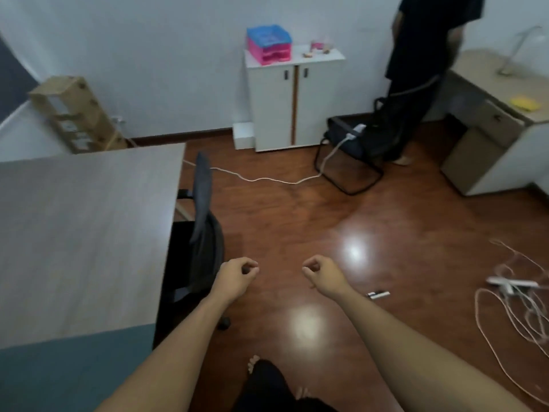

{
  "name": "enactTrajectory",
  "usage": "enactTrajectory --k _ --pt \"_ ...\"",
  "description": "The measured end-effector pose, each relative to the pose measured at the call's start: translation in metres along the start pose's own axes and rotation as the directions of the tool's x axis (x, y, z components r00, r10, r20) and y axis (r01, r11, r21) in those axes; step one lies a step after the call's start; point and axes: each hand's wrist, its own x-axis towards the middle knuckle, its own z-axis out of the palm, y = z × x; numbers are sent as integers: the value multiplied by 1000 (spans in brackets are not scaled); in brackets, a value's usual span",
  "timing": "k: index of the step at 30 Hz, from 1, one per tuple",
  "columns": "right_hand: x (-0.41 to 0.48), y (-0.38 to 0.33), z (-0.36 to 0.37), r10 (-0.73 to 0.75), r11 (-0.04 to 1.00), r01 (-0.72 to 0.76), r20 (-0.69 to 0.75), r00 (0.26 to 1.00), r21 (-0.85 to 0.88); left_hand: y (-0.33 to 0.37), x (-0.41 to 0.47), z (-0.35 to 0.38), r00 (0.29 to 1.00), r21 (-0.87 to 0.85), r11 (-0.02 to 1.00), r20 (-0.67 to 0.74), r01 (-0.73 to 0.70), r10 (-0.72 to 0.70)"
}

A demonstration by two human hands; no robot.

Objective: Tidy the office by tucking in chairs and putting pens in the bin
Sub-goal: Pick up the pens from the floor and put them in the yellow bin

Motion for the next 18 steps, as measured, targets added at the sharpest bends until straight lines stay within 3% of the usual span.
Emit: enactTrajectory --k 8,18 --pt "-26 95 -112 246 966 -221 -213 946 134 114 72 89 950 105 969 244 -224 193" --pt "-5 200 -226 474 880 -415 -356 805 232 233 174 206 865 70 928 393 -365 311"
